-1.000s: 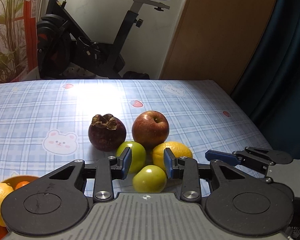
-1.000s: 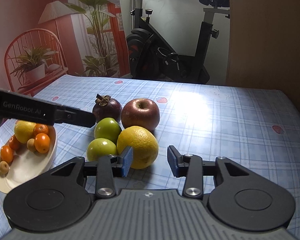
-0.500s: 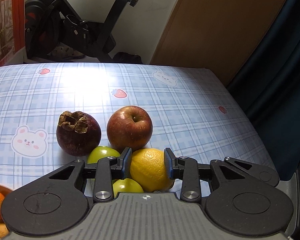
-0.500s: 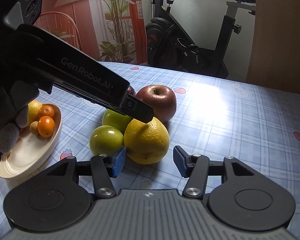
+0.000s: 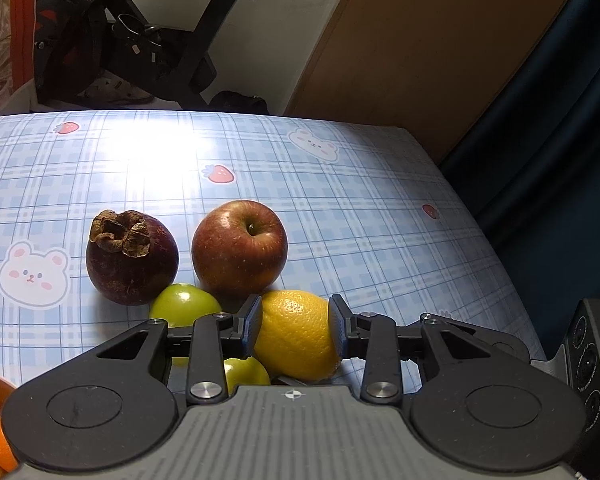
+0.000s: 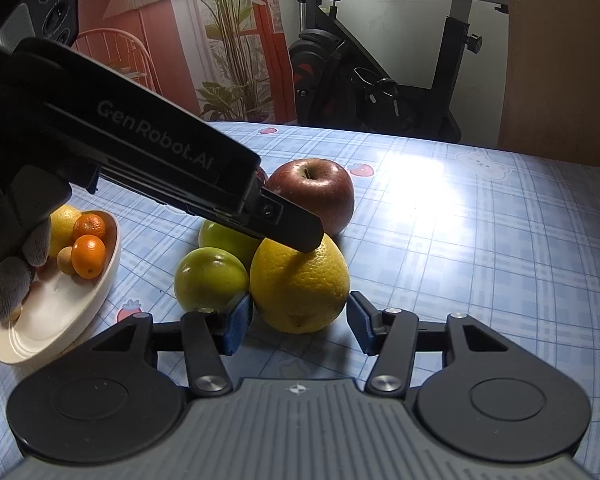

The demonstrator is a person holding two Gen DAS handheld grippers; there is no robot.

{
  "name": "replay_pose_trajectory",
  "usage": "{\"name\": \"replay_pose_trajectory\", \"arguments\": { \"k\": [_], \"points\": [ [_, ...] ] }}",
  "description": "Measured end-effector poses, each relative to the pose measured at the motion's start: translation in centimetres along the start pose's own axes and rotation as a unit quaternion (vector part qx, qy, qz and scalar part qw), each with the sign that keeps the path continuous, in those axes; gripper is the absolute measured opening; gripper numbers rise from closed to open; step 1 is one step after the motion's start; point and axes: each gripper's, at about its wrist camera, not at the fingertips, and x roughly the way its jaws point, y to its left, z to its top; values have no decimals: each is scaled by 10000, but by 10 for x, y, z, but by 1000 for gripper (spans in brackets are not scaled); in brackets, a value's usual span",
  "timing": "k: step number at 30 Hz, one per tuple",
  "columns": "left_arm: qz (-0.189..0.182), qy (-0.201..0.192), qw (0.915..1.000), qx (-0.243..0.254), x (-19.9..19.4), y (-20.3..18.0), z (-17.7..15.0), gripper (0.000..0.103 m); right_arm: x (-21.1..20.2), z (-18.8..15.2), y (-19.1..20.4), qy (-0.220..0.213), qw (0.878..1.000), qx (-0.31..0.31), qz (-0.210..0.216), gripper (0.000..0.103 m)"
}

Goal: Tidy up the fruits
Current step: 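Carry the lemon with the left gripper over the cream plate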

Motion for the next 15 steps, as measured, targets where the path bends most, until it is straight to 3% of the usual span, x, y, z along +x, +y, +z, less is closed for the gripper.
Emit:
{"name": "replay_pose_trajectory", "arguments": {
  "k": [15],
  "points": [
    [-307, 385, 9975, 505, -9, -38, -28, 39, -45, -30, 3, 65, 9987, 494, -93, 55]
  ]
}}
